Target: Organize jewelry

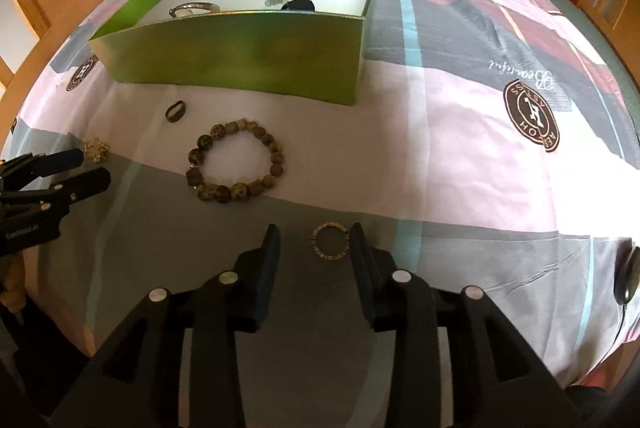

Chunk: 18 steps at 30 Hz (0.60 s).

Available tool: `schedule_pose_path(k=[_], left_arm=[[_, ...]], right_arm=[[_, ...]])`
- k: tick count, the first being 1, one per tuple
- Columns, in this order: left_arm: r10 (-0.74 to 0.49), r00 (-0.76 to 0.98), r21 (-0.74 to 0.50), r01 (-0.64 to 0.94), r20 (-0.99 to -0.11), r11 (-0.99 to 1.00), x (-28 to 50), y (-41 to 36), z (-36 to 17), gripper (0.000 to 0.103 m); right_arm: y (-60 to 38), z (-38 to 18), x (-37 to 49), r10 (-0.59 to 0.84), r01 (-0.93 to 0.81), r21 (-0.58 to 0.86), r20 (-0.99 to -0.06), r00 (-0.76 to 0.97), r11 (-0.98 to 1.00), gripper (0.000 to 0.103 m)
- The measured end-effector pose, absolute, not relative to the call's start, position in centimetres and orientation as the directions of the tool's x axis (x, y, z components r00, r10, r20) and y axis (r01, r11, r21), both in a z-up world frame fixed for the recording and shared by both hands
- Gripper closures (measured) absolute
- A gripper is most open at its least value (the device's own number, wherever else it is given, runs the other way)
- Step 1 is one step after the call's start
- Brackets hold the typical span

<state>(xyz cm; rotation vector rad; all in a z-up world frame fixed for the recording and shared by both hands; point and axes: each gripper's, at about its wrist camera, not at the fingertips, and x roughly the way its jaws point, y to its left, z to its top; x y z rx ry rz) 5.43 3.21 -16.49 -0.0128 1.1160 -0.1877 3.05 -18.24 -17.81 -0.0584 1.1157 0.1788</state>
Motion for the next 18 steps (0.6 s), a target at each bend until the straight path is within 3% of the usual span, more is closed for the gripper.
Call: schedule_pose_path(k=[3, 5, 6, 9, 12, 18], left_arm=[[-0.162, 0.428, -0.118, 0.126, -0.889, 0.985, 5.8, 3.7, -16.6, 0.031], [-0.166, 0.423, -0.125, 0.123, -0.891, 0.985, 6.2, 3.7, -16.9, 0.031], [-0.162, 0.42, -0.122, 0.122, -0.893, 0.985, 6.4, 3.6, -17.0, 0.031], [-0.149, 0.421, -0.108, 0.119, -0.895, 0.987, 6.6, 3.4, -17.2, 0.032], [-0.13, 0.425, -0.091, 0.111, -0.896, 0.99, 6.8, 3.4, -17.3, 0.04], [-0.113, 0.429, -0.066, 0.122, -0.896, 0.99, 7.0, 2.8, -17.3, 0.04]], right_arm=[[-17.4, -17.3, 3.4, 0.144, -0.182, 0.07, -0.888, 0.437, 0.981, 0.067], [-16.4, -16.9, 4.2, 0.154, -0.197, 0.072, -0.883, 0.443, 0.978, 0.051], [-16.1, -16.8, 4.7, 0.157, -0.201, 0.071, -0.879, 0.451, 0.977, 0.049], [-15.0, -16.5, 5.5, 0.174, -0.218, 0.079, -0.872, 0.458, 0.973, 0.049], [-13.1, -16.2, 5.4, 0.217, -0.276, 0.097, -0.868, 0.446, 0.956, 0.049], [-11.5, -17.7, 6.8, 0.144, -0.248, 0.034, -0.886, 0.441, 0.968, 0.045]])
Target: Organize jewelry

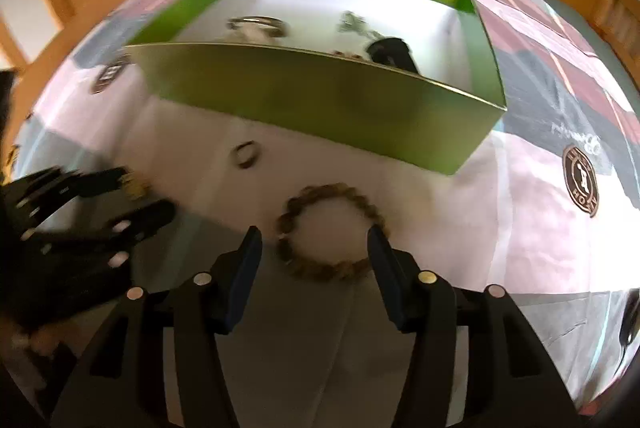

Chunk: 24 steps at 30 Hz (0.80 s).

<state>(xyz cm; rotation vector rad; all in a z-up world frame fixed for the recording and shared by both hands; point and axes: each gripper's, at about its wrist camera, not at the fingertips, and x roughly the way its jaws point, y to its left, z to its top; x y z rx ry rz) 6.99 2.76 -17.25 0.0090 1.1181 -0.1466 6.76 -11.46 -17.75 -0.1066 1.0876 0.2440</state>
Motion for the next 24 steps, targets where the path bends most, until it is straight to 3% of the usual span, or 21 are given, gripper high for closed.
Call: schedule_pose_path(k=[2, 12, 16, 19, 24], left_arm=[[-0.111, 0.429, -0.063, 0.126, -0.897, 0.99, 7.1, 2.6, -17.3, 0.038], [-0.102, 0.432, -0.045, 0.142, -0.896, 0.989, 6.9, 2.4, -17.4, 0.039], [-0.085, 0.438, -0.022, 0.147, -0.895, 0.989, 7.0, 2.2, -17.5, 0.04], [-0.08, 0.441, -0.018, 0.143, -0.894, 0.989, 7.0, 2.3, -17.5, 0.047], [-0.073, 0.444, -0.011, 0.139, -0.893, 0.99, 7.1, 2.2, -17.5, 0.048]], right_arm=[[-11.5, -18.3, 7.5, 0.13, -0.219, 0.035, -0.89, 0.438, 0.975, 0.038], [-11.5, -17.6, 7.0, 0.175, -0.229, 0.079, -0.883, 0.437, 0.97, 0.038], [-11.2, -16.9, 6.6, 0.179, -0.246, 0.068, -0.869, 0.461, 0.967, 0.046], [-10.6, -17.3, 6.5, 0.19, -0.284, 0.07, -0.886, 0.424, 0.956, 0.059], [-10.0, -18.8, 6.5, 0.144, -0.279, 0.022, -0.894, 0.425, 0.96, 0.059]])
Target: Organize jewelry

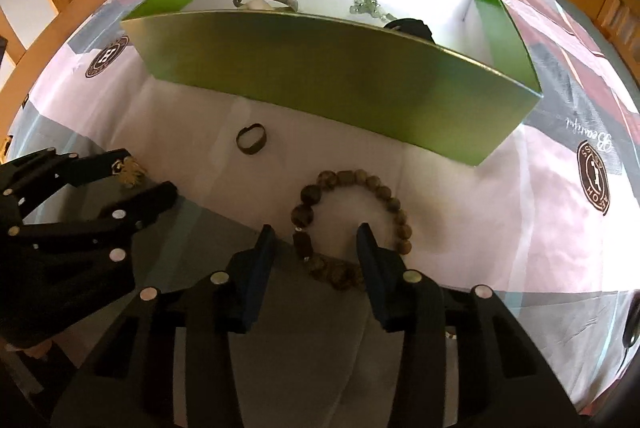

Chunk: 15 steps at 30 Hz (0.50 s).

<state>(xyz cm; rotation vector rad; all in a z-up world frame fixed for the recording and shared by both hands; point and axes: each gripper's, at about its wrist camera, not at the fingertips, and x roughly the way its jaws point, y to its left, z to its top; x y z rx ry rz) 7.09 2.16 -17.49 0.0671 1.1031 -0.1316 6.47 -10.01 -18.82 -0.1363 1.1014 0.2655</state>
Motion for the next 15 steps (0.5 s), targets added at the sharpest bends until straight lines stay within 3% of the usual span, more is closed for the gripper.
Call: schedule_pose_path(k=[3, 4, 10, 12, 15], left_arm=[[-0.065, 0.449, -0.001, 0.141, -0.891, 0.99, 7.05, 1.95, -17.55, 0.048], [-0.065, 0.451, -0.001, 0.141, -0.89, 0.99, 7.04, 1.94, -17.54, 0.049], [-0.064, 0.468, 0.004, 0.144, -0.882, 0.99, 6.87, 2.0, -17.41, 0.073], [-0.062, 0.475, 0.011, 0.149, -0.878, 0.989, 6.75, 1.95, -17.39, 0.079], [-0.06, 0.481, 0.017, 0.154, -0.875, 0.988, 6.55, 1.87, -17.36, 0.079]], right_arm=[[-9.86, -18.75, 6.26, 0.134, -0.277, 0.009, -0.891, 0.433, 0.961, 0.064], [-9.88, -18.76, 6.22, 0.135, -0.275, 0.012, -0.891, 0.433, 0.961, 0.07], [-10.31, -18.75, 5.82, 0.149, -0.268, 0.032, -0.89, 0.43, 0.963, 0.094], [-10.57, -18.68, 5.66, 0.15, -0.27, 0.032, -0.89, 0.431, 0.962, 0.095], [-10.59, -18.69, 5.58, 0.152, -0.27, 0.034, -0.89, 0.43, 0.962, 0.096]])
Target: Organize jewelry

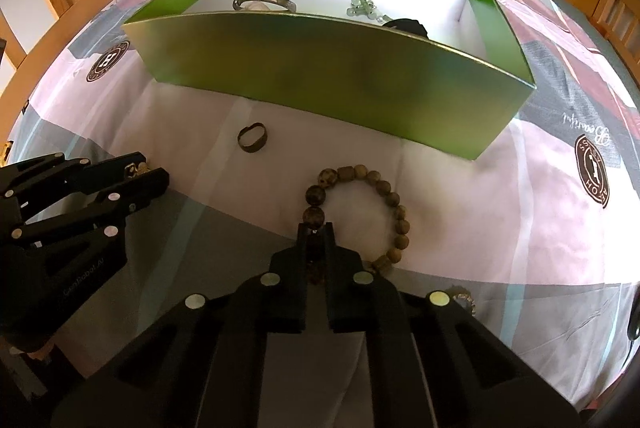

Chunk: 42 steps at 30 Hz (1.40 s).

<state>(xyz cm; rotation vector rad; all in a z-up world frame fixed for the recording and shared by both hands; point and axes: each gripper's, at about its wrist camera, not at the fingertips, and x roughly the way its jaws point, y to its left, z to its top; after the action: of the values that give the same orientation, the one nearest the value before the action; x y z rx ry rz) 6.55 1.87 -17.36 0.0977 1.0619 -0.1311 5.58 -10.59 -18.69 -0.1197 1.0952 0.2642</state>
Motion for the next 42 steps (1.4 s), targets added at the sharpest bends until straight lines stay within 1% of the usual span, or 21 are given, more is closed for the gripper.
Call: schedule_pose_path(k=[2, 5, 15, 22, 26, 28, 29, 30, 34, 42], left_arm=[[-0.063, 0.481, 0.015, 0.156, -0.874, 0.988, 6.4, 1.9, -17.3, 0.08], [-0.07, 0.482, 0.008, 0.158, -0.873, 0.987, 6.1, 2.0, -17.1, 0.083], [-0.074, 0.482, -0.002, 0.148, -0.873, 0.989, 5.0, 2.7, -16.8, 0.083], [-0.125, 0.471, -0.07, 0.133, -0.873, 0.989, 4.7, 3.8, -16.5, 0.083], [-0.132, 0.468, -0.079, 0.13, -0.874, 0.988, 4.6, 4.2, -16.6, 0.083], [-0.142, 0.462, -0.09, 0.132, -0.875, 0.987, 4.6, 4.2, -16.7, 0.078], [-0.151, 0.458, -0.102, 0.132, -0.876, 0.986, 4.7, 4.2, -16.7, 0.068], [-0.158, 0.458, -0.111, 0.128, -0.875, 0.986, 4.7, 4.4, -16.7, 0.063], [-0.156, 0.459, -0.114, 0.119, -0.875, 0.986, 4.7, 4.8, -16.8, 0.06], [-0.127, 0.454, -0.078, 0.126, -0.882, 0.989, 4.7, 4.6, -17.2, 0.061]], right_arm=[[-10.6, -18.7, 5.5, 0.154, -0.272, 0.035, -0.89, 0.43, 0.962, 0.096], [-10.8, -18.6, 5.3, 0.158, -0.271, 0.04, -0.889, 0.429, 0.962, 0.096], [-11.2, -18.2, 4.6, 0.173, -0.26, 0.064, -0.89, 0.422, 0.964, 0.096], [-11.4, -18.3, 4.5, 0.178, -0.25, 0.077, -0.892, 0.416, 0.965, 0.096], [-11.3, -18.3, 4.5, 0.178, -0.249, 0.076, -0.892, 0.416, 0.966, 0.096], [-11.4, -18.4, 4.5, 0.178, -0.248, 0.078, -0.892, 0.415, 0.966, 0.096], [-11.5, -18.4, 4.5, 0.179, -0.247, 0.079, -0.892, 0.414, 0.966, 0.096], [-11.5, -18.4, 4.5, 0.18, -0.246, 0.081, -0.892, 0.414, 0.966, 0.096], [-11.7, -18.4, 4.4, 0.182, -0.246, 0.084, -0.892, 0.413, 0.966, 0.096], [-11.7, -18.4, 4.4, 0.181, -0.248, 0.081, -0.892, 0.414, 0.965, 0.096]])
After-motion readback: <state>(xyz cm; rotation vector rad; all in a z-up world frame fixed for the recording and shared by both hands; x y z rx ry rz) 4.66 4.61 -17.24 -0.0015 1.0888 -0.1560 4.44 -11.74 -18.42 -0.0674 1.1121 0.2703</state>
